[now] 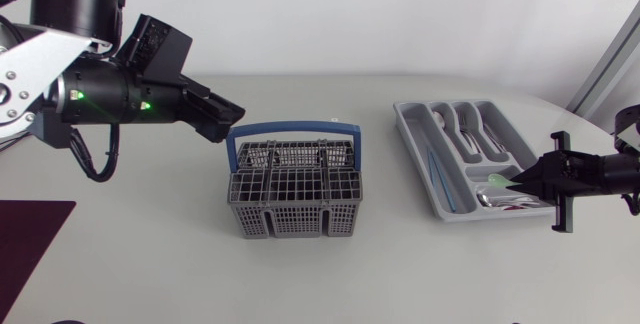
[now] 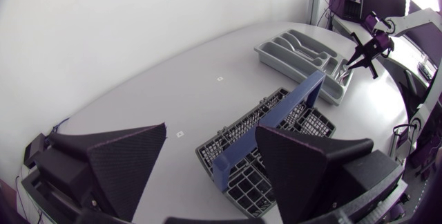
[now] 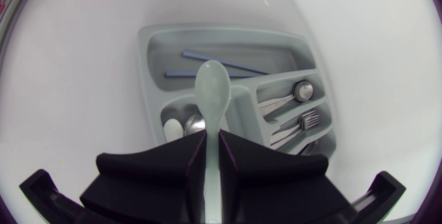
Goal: Unload the cutlery basket into the drawer organizer.
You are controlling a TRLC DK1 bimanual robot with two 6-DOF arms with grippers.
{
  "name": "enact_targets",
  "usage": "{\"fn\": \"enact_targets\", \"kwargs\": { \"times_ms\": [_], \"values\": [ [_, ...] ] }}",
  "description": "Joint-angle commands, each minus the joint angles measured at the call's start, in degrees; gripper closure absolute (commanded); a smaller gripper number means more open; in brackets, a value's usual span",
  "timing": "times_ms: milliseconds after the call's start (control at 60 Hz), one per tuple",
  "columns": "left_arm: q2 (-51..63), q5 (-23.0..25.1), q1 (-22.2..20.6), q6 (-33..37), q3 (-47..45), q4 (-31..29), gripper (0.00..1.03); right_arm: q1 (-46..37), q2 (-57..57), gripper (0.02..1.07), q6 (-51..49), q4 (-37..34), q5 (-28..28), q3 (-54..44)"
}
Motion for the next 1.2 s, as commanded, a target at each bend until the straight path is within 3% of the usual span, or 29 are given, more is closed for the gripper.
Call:
{"fn": "enact_targets", "kwargs": {
  "times_ms": [0,450,500,667,833,1183],
  "values": [
    [-0.9,-0.25,0.89,0.5,-1.55,0.61,0.05,-0.26,3.01,1.01,-4.94,-1.14,1.14,1.7],
    [-1.6,-0.25,2.64,0.5,-4.1,1.05,0.05,2.03,9.16,1.0,-7.58,8.08,9.58,0.2],
    [-1.69,-0.34,2.64,0.5,-4.36,1.14,0.05,2.03,9.16,0.92,-7.58,9.05,9.67,-0.33],
    [-2.3,-1.13,2.73,0.59,-4.89,1.14,0.04,2.03,8.64,0.41,-6.61,11.95,10.55,-1.56],
    [-3.36,-1.92,3.0,0.76,-5.68,1.14,0.04,1.94,4.86,0.11,-5.12,12.57,10.46,-3.14],
    [-7.49,-2.71,5.11,1.82,-8.4,1.05,0.04,6.07,-10.88,0.07,4.2,9.05,7.21,-7.8]
  ]
}}
